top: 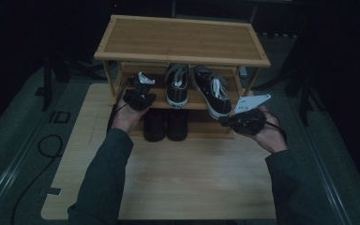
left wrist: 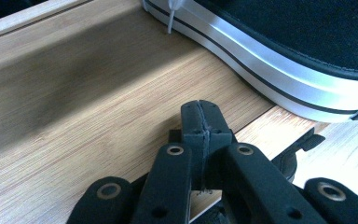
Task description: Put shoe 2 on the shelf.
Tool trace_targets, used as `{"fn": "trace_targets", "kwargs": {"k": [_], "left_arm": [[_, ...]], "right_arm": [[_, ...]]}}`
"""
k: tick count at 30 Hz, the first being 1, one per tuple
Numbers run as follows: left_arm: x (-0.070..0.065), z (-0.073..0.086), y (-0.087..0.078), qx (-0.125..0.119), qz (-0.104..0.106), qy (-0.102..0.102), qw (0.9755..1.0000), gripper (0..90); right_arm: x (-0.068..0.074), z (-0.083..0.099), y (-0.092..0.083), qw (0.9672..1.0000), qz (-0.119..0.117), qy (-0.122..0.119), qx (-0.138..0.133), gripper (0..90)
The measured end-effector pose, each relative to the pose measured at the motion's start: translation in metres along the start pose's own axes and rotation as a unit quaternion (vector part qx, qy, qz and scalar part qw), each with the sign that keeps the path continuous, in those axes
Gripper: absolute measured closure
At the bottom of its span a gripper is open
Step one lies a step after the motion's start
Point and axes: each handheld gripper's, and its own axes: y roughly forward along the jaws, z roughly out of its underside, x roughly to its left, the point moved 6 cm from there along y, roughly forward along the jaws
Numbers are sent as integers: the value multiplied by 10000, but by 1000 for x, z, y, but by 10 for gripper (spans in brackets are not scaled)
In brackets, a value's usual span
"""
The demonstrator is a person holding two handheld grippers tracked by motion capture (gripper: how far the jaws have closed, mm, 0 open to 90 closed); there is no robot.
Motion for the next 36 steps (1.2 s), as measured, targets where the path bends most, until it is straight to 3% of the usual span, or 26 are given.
{"fn": "trace_targets", "kwargs": {"k": [7, 9, 36], "left_arm": [[0, 0, 0, -11, 2, 12, 10000, 900], [0, 0, 0, -13, 6, 7, 10000, 900], [1, 0, 1, -17, 21, -54, 10000, 900]], "right_arm": [[-10, 14, -7, 9998, 115, 135, 103, 894], [-12, 16, -7, 9998, 55, 207, 55, 899], [-13, 10, -2, 9994, 60, 301, -143, 900]]}}
